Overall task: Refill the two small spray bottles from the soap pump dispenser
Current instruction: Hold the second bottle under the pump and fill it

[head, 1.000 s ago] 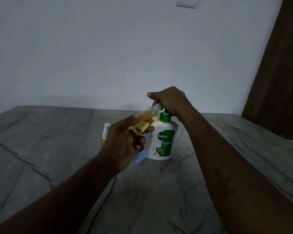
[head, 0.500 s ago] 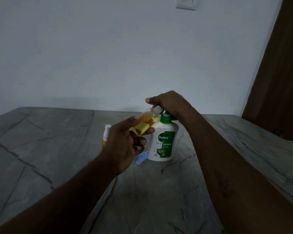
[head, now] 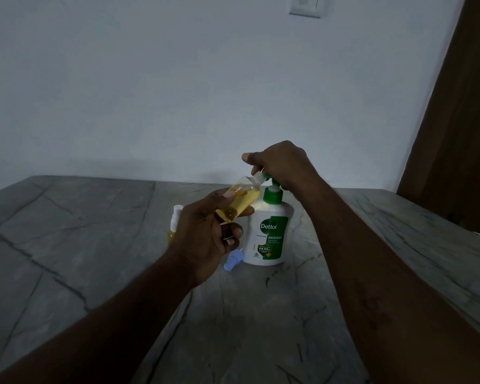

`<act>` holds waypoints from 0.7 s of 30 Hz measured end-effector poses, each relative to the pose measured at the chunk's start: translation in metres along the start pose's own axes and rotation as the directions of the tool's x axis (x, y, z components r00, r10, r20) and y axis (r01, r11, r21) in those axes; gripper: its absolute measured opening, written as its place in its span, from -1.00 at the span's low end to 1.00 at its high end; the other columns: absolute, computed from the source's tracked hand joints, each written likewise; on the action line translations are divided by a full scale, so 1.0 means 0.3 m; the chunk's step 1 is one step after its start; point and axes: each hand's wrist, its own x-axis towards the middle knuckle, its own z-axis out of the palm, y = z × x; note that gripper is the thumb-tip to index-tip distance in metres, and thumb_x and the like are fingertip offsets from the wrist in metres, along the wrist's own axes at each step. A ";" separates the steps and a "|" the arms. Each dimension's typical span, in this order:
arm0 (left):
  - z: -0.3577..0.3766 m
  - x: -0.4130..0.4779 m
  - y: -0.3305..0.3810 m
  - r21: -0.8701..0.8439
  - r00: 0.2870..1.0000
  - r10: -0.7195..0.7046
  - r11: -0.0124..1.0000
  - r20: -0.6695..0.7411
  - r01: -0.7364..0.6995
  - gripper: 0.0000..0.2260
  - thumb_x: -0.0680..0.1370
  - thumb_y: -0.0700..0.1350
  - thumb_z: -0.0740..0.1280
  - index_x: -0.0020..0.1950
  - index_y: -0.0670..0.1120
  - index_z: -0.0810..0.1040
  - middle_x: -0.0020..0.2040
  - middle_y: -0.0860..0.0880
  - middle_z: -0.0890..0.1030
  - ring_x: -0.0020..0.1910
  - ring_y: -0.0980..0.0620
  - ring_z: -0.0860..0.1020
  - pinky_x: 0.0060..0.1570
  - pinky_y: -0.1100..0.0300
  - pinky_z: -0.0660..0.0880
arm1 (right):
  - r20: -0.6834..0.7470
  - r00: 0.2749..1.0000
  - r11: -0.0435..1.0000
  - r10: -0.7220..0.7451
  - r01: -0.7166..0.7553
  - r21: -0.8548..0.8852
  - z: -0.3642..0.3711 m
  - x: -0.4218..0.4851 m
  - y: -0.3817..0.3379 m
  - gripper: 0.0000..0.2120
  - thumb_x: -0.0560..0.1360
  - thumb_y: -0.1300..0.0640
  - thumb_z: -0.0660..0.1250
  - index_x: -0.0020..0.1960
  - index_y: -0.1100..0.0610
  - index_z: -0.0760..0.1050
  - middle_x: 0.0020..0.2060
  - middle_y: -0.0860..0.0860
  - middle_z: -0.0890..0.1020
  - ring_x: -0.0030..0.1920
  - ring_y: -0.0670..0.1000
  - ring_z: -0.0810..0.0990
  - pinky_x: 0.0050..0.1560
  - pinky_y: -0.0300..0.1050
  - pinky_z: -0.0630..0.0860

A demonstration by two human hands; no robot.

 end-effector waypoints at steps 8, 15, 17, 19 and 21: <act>-0.005 -0.002 -0.003 -0.010 1.000 -0.012 1.000 -0.010 0.012 -0.47 0.39 0.01 0.30 0.33 -0.14 0.54 -0.08 -0.14 0.68 -0.37 0.04 0.44 -0.46 0.23 0.41 | 0.058 0.996 0.998 0.070 -0.069 -0.006 0.014 0.005 0.006 -0.60 0.44 -0.18 0.52 -0.07 0.17 0.69 -0.30 -0.04 0.63 -0.30 -0.07 0.55 -0.30 -0.15 0.42; 0.002 -0.004 0.001 -0.003 1.000 -0.007 1.000 0.000 0.007 -0.50 0.39 0.01 0.28 0.30 -0.13 0.56 -0.08 -0.14 0.67 -0.36 0.03 0.43 -0.44 0.23 0.39 | -0.009 1.000 0.999 -0.004 0.003 -0.051 0.015 0.011 0.010 -0.61 0.52 -0.24 0.39 -0.22 0.07 0.68 -0.35 -0.14 0.64 -0.30 -0.11 0.59 -0.28 -0.18 0.39; 0.001 -0.001 0.005 -0.002 1.000 0.000 1.000 0.006 0.000 -0.50 0.39 0.01 0.28 0.30 -0.13 0.56 -0.08 -0.14 0.68 -0.35 0.03 0.43 -0.44 0.23 0.40 | -0.024 0.999 0.996 -0.035 0.032 -0.088 0.011 0.016 0.005 -0.59 0.52 -0.26 0.37 -0.27 0.04 0.68 -0.38 -0.14 0.64 -0.35 -0.13 0.59 -0.31 -0.20 0.36; 0.001 -0.001 0.005 0.001 1.000 0.000 1.000 0.005 0.000 -0.49 0.39 0.01 0.29 0.31 -0.13 0.55 -0.07 -0.14 0.68 -0.35 0.03 0.44 -0.44 0.23 0.40 | -0.026 0.999 0.995 -0.036 0.034 -0.098 0.010 0.017 0.003 -0.59 0.52 -0.26 0.37 -0.26 0.04 0.68 -0.37 -0.13 0.64 -0.35 -0.13 0.58 -0.32 -0.20 0.35; 0.001 -0.001 0.003 -0.001 1.000 -0.003 1.000 0.011 0.003 -0.49 0.39 0.01 0.29 0.31 -0.12 0.55 -0.06 -0.14 0.67 -0.35 0.03 0.43 -0.44 0.23 0.41 | -0.010 1.000 0.998 -0.014 0.014 -0.058 0.008 0.013 0.005 -0.61 0.52 -0.23 0.39 -0.22 0.08 0.69 -0.33 -0.10 0.65 -0.33 -0.12 0.57 -0.32 -0.19 0.37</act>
